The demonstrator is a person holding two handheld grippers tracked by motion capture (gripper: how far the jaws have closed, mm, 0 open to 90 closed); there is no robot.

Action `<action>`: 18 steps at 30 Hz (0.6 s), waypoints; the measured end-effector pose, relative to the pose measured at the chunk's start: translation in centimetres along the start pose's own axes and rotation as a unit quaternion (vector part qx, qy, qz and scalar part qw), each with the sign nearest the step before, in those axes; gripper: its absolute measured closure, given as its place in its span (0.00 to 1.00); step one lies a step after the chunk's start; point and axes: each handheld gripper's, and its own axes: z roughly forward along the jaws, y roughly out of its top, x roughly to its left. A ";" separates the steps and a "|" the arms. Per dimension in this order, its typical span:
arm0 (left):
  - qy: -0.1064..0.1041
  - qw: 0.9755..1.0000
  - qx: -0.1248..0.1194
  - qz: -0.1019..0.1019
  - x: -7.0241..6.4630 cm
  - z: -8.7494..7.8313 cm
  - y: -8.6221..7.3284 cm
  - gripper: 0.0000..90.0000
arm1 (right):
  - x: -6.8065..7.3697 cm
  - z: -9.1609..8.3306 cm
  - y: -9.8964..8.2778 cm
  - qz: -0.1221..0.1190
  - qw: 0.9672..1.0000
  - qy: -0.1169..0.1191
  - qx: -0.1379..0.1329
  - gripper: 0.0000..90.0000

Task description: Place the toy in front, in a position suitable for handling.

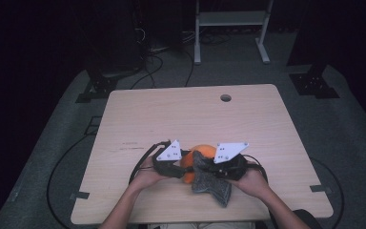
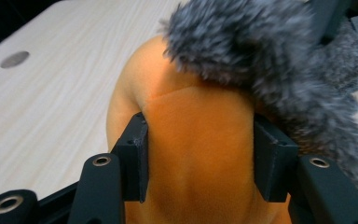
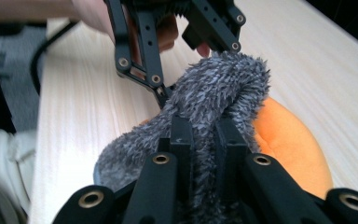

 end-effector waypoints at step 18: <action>-0.007 0.998 0.005 -0.067 0.7 0.3 -0.3 0.14 | -2.9 -0.9 -3.5 0.078 0.997 0.010 -0.001 0.89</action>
